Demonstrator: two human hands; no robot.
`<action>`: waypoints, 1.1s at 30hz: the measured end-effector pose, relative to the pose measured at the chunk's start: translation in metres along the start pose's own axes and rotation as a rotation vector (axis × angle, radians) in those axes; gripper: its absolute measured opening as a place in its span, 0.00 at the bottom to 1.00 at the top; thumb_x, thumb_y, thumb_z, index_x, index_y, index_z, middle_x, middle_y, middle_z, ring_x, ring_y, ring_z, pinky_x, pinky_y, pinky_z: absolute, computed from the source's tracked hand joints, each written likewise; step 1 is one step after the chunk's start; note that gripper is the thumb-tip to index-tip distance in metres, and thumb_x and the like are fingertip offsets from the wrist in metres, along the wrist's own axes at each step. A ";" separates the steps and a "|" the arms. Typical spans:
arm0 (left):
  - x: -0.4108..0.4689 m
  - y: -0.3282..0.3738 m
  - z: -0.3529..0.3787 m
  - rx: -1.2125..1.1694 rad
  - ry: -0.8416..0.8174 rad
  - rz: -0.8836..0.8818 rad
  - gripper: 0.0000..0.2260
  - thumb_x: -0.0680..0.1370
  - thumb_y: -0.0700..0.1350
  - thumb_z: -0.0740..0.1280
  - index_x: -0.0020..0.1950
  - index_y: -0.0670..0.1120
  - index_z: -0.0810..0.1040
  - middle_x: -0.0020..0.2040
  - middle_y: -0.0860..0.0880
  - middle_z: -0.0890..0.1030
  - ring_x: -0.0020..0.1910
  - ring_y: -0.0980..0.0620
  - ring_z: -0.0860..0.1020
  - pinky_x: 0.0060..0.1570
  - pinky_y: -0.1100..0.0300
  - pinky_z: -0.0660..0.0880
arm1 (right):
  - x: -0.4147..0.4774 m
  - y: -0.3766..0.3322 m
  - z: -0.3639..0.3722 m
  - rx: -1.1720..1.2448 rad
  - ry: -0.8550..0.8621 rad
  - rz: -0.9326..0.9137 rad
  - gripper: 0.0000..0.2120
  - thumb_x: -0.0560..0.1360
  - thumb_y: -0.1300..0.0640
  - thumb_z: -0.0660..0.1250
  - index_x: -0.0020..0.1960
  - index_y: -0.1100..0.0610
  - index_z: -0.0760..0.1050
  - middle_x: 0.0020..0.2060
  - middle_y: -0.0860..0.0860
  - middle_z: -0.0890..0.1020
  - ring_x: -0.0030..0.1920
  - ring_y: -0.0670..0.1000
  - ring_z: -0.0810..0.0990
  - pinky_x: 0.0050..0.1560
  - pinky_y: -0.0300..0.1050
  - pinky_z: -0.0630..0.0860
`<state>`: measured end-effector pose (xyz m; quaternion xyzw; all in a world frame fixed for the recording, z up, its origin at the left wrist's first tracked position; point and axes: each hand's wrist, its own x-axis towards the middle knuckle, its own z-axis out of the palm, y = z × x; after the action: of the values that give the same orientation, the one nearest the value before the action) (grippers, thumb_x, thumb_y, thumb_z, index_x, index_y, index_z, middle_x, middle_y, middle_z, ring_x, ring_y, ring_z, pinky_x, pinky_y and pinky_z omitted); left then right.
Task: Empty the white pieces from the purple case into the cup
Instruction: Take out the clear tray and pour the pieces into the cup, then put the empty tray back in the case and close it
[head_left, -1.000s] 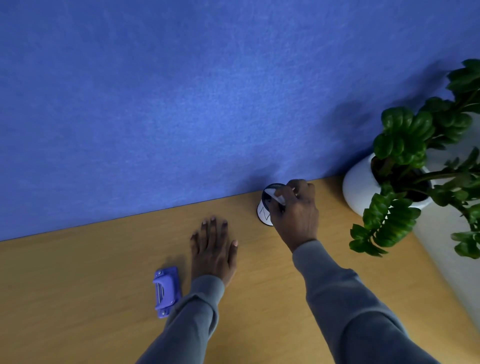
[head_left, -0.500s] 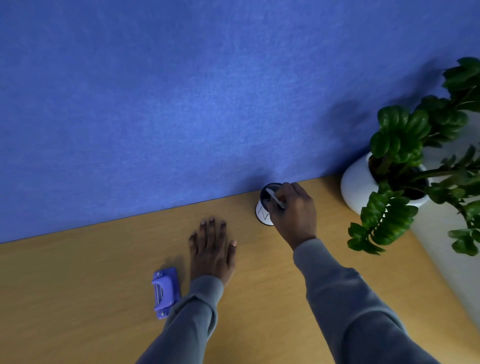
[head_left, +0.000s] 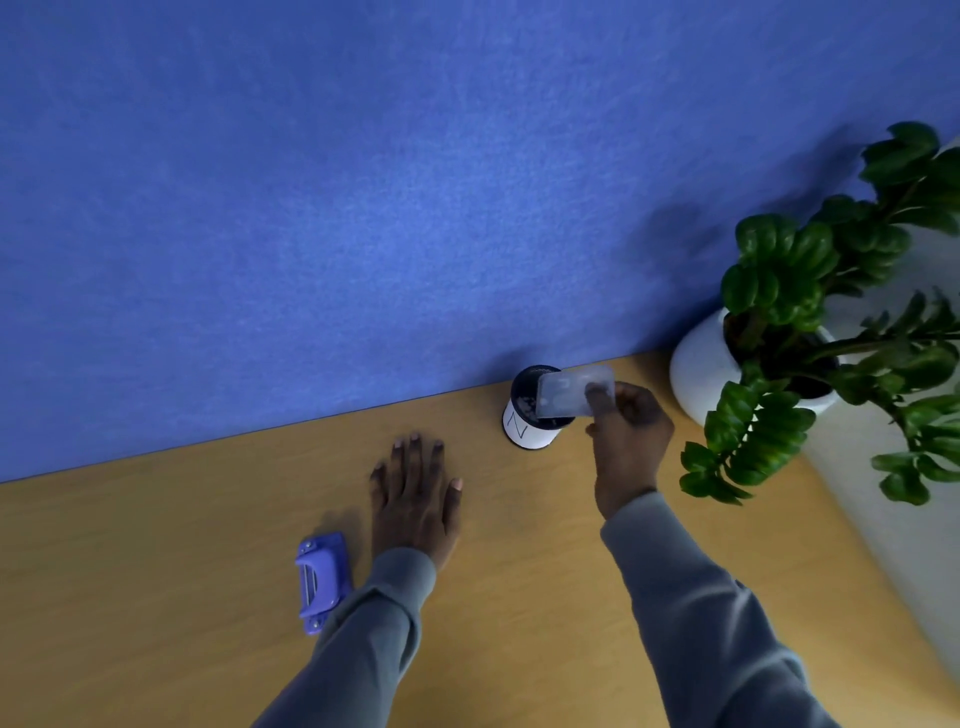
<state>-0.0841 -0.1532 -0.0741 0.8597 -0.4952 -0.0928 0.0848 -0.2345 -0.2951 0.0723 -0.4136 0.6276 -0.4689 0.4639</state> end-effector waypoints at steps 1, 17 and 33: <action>-0.001 0.000 -0.003 -0.010 0.002 -0.002 0.27 0.82 0.57 0.50 0.80 0.48 0.64 0.81 0.42 0.62 0.79 0.40 0.61 0.75 0.38 0.57 | -0.003 -0.003 -0.003 0.108 -0.021 0.107 0.04 0.73 0.58 0.75 0.42 0.54 0.80 0.39 0.51 0.83 0.44 0.53 0.80 0.43 0.52 0.80; 0.008 0.003 -0.123 -1.001 -0.020 -0.262 0.19 0.81 0.59 0.62 0.39 0.56 0.88 0.40 0.47 0.88 0.42 0.48 0.85 0.45 0.60 0.78 | -0.075 -0.020 -0.013 0.413 -0.526 0.428 0.10 0.75 0.64 0.73 0.56 0.63 0.83 0.44 0.54 0.83 0.40 0.48 0.81 0.40 0.42 0.76; -0.022 0.006 -0.180 -1.380 -0.222 -0.277 0.07 0.74 0.48 0.76 0.37 0.47 0.86 0.33 0.49 0.82 0.31 0.54 0.79 0.31 0.62 0.75 | -0.108 -0.015 -0.001 0.433 -0.654 0.455 0.18 0.81 0.44 0.65 0.63 0.54 0.81 0.58 0.58 0.85 0.58 0.58 0.83 0.59 0.57 0.75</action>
<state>-0.0565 -0.1271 0.1033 0.6505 -0.2153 -0.4821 0.5460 -0.2093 -0.1949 0.1078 -0.2850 0.4103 -0.3203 0.8049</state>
